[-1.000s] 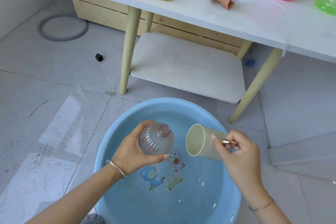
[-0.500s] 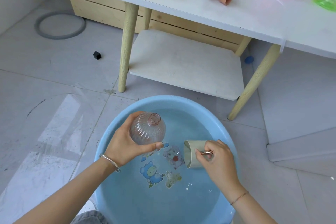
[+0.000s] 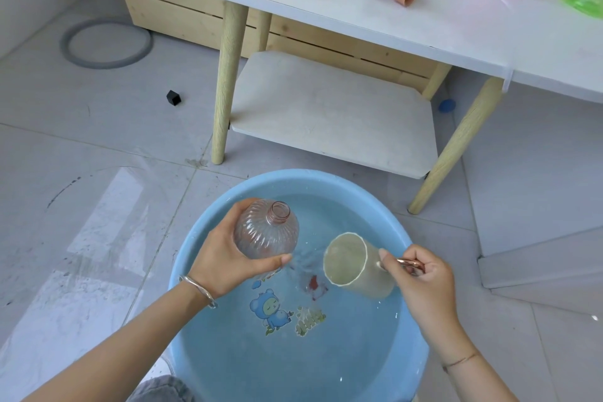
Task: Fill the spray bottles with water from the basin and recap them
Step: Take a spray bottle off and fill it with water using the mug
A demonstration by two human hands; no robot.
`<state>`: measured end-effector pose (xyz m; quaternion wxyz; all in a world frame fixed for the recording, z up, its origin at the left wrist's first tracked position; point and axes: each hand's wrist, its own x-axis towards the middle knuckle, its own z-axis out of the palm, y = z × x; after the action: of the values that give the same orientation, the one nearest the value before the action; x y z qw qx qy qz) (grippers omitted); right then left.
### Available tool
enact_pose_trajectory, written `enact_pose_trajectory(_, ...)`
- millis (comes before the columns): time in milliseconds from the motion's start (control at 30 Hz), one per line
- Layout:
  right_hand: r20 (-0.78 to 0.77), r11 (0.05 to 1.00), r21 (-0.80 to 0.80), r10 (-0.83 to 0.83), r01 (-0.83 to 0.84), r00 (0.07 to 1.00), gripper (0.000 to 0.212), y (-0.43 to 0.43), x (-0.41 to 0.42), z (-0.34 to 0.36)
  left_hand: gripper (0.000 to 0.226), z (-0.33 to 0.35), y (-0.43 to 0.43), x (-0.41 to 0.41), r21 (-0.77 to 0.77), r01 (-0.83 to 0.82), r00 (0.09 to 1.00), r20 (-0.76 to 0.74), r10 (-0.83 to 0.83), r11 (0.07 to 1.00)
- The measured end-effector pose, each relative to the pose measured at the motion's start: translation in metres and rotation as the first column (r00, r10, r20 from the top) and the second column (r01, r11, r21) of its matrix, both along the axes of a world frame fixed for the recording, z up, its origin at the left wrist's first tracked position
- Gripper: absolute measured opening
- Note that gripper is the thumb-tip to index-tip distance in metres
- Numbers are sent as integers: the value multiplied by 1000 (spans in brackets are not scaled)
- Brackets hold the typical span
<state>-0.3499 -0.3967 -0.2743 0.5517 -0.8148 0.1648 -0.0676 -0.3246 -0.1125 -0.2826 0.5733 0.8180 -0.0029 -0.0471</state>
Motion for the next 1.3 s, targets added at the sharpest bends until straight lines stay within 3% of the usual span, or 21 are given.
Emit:
enact_pose_trajectory(333, 101, 978, 198, -87, 66, 991, 49, 17, 7, 73, 85, 2, -7, -2, -7, 29, 1000, -12, -29, 1000)
enact_pose_trajectory(467, 126, 977, 209, -68, 41, 990, 57, 22, 6, 91, 86, 2, -10, -5, -15, 33, 999, -15, -33, 999)
enact_pose_trajectory(633, 140, 987, 153, -63, 41, 988, 77, 28, 3, 104, 84, 6, -15, -9, -17, 53, 999, -4, -53, 998)
enact_pose_trajectory(900, 250, 998, 59, -20, 5, 968, 48, 37, -1, 114, 87, 5, -19, -13, -10, 77, 997, 2, -77, 997)
enact_pose_trajectory(1100, 297, 994, -101, 60, -32, 953, 40, 42, -2, 119, 87, 7, -23, -14, 18, 96, 995, 1, -96, 995)
enact_pose_trajectory(1300, 312, 984, -175, 98, -44, 945, 46, 46, -4, 124, 90, 7, -24, -15, 51, 99, 995, 1, -99, 994)
